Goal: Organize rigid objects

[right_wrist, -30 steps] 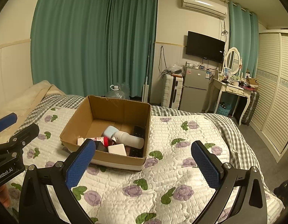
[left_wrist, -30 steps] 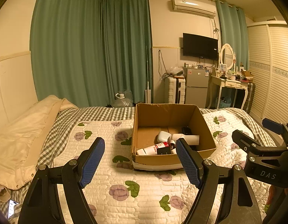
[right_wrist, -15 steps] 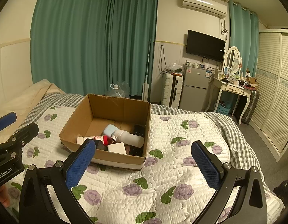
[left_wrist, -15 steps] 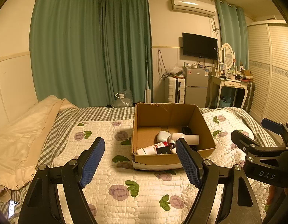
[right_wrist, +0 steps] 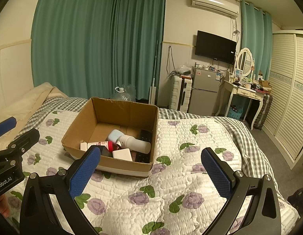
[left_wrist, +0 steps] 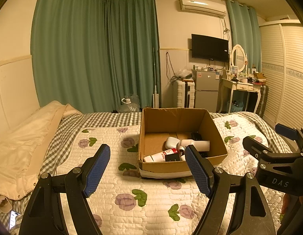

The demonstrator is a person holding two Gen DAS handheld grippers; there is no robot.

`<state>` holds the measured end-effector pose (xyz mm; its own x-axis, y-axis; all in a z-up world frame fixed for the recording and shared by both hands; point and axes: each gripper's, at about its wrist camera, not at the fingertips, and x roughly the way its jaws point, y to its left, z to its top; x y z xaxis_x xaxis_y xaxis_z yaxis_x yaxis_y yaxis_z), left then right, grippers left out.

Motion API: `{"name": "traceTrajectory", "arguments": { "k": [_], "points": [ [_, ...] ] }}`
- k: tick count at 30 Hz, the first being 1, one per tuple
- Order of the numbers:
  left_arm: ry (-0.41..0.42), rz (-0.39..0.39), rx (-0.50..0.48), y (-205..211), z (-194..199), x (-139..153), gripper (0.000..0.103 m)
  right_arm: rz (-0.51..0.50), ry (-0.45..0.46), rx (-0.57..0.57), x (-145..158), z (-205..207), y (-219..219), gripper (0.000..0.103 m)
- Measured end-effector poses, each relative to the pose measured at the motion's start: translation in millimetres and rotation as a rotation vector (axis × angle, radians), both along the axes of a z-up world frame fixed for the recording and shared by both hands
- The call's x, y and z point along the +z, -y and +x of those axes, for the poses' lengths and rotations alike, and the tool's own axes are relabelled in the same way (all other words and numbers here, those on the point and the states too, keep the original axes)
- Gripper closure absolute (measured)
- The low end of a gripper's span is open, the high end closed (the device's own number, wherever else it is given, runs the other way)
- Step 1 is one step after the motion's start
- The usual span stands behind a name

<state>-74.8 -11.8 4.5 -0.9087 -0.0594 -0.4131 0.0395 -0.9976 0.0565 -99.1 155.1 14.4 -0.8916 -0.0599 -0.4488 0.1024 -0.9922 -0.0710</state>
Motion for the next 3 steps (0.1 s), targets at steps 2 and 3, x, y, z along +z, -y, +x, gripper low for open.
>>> {"name": "traceTrajectory", "arguments": {
  "k": [2, 3],
  "points": [
    [0.000, -0.002, 0.001, -0.4, -0.5, -0.1, 0.022, 0.001, 0.003, 0.000, -0.5, 0.0, 0.1, 0.000],
    [0.004, -0.001, 0.000, 0.2, -1.2, -0.3, 0.022, 0.001, 0.004, -0.002, -0.7, -0.3, 0.7, 0.000]
  ]
}}
